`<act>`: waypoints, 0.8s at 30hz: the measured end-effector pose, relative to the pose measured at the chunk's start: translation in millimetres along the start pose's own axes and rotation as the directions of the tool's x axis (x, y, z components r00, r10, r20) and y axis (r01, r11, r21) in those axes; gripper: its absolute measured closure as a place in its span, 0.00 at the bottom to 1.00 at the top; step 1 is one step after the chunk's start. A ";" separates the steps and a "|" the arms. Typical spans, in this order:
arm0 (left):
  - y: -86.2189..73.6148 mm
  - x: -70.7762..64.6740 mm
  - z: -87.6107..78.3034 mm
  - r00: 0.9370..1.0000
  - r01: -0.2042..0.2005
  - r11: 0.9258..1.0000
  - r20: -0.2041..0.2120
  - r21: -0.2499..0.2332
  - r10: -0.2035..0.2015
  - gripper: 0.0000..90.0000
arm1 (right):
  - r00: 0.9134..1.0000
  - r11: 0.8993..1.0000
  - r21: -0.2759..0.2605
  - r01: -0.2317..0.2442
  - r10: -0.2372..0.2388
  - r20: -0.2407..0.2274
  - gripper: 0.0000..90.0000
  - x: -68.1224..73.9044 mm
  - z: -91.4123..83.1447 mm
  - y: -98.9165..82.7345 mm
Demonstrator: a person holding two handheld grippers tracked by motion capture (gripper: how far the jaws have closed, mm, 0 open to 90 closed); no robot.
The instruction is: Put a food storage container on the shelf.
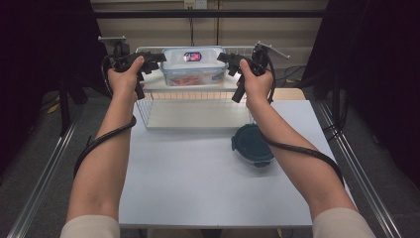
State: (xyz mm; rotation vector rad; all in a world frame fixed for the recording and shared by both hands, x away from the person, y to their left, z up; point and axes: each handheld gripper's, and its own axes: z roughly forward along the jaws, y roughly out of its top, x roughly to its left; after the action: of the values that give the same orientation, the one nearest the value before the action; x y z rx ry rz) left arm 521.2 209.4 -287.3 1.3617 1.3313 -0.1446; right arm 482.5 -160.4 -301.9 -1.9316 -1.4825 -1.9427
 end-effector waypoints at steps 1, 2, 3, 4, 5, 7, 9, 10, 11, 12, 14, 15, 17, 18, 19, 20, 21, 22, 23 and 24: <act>-1.9 -0.3 -1.8 1.000 -0.003 1.000 0.000 0.002 0.003 0.46 | 1.000 1.000 0.002 0.007 -0.007 0.001 0.42 0.4 -1.6 -2.2; -4.0 -0.9 -3.9 1.000 0.000 1.000 0.003 0.000 0.000 0.46 | 1.000 1.000 0.001 0.015 -0.015 -0.001 0.41 1.0 -3.1 -4.3; -6.1 -1.7 -5.9 1.000 -0.001 1.000 0.014 0.000 0.001 0.46 | 1.000 1.000 0.000 0.025 -0.025 0.002 0.39 1.6 -4.8 -6.1; -8.5 -2.8 -7.7 1.000 0.001 1.000 0.016 0.002 -0.001 0.46 | 1.000 1.000 0.001 0.028 -0.028 -0.003 0.38 2.0 -6.4 -7.9; -11.1 -3.9 -9.6 1.000 -0.008 1.000 0.013 -0.002 0.008 0.46 | 1.000 1.000 0.000 0.025 -0.025 -0.009 0.38 2.5 -8.3 -9.6; -17.1 -6.0 -12.5 1.000 -0.020 1.000 0.015 0.001 0.020 0.46 | 0.999 1.000 0.000 0.029 -0.029 -0.017 0.36 3.9 -12.5 -12.8; -23.6 -6.9 -15.1 0.999 -0.019 1.000 0.028 0.007 0.019 0.46 | 0.999 0.999 0.004 0.037 -0.037 -0.021 0.35 5.0 -16.7 -16.2; -26.8 -7.1 -16.6 0.999 -0.011 1.000 0.044 -0.001 0.011 0.46 | 0.999 0.999 0.006 0.044 -0.044 -0.019 0.35 5.2 -18.8 -17.9; -29.7 -8.0 -18.2 0.999 -0.018 1.000 0.044 0.005 0.018 0.46 | 0.999 0.999 0.007 0.048 -0.048 -0.022 0.34 5.6 -21.3 -19.7; -32.9 -10.0 -19.2 0.999 -0.029 1.000 0.035 0.011 0.029 0.47 | 0.998 0.999 0.007 0.054 -0.054 -0.022 0.33 5.9 -23.7 -21.3; -38.3 -12.5 -21.9 0.999 -0.033 0.999 0.040 0.009 0.032 0.48 | 0.998 0.998 0.008 0.062 -0.062 -0.024 0.32 5.7 -28.8 -24.1; -40.5 -13.6 -23.6 0.999 -0.032 0.999 0.041 0.011 0.032 0.49 | 0.998 0.998 0.008 0.061 -0.061 -0.028 0.31 5.1 -31.1 -25.7; -44.9 -17.1 -25.8 0.999 -0.039 0.999 0.035 0.022 0.038 0.53 | 0.998 0.998 0.015 0.056 -0.055 -0.037 0.31 4.4 -36.0 -29.6; -48.8 -20.0 -26.7 0.998 -0.042 0.998 0.042 0.045 0.040 0.62 | 0.998 0.998 0.020 0.055 -0.054 -0.043 0.31 4.1 -40.7 -33.6; -48.8 -20.0 -26.7 0.998 -0.042 0.998 0.042 0.045 0.040 0.64 | 0.998 0.998 0.020 0.055 -0.054 -0.043 0.31 4.1 -40.7 -33.6; -50.8 -21.2 -25.5 0.999 -0.040 0.998 0.038 0.052 0.038 0.64 | 0.997 0.998 0.020 0.060 -0.060 -0.040 0.30 3.8 -42.9 -35.4; -52.6 -21.9 -24.1 0.999 -0.039 0.997 0.027 0.061 0.038 0.67 | 0.998 0.998 0.022 0.058 -0.057 -0.041 0.30 3.5 -44.8 -36.9; -54.0 -21.6 -22.3 0.999 -0.032 0.997 0.024 0.064 0.031 0.70 | 0.997 0.998 0.022 0.063 -0.062 -0.042 0.30 2.6 -46.7 -38.2; -55.2 -21.0 -20.5 1.000 -0.026 0.997 0.020 0.070 0.025 0.74 | 0.997 0.998 0.023 0.061 -0.060 -0.042 0.29 1.9 -48.5 -39.6; -56.0 -20.5 -18.1 1.000 -0.028 0.997 0.006 0.071 0.027 0.78 | 0.997 0.998 0.024 0.060 -0.059 -0.042 0.29 0.6 -50.2 -41.0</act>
State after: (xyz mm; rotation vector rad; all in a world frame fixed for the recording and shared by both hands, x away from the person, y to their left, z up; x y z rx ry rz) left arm 462.4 193.1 -300.2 1.4377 1.3137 -0.1776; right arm 419.2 -168.3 -313.9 -1.8464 -1.5638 -1.9648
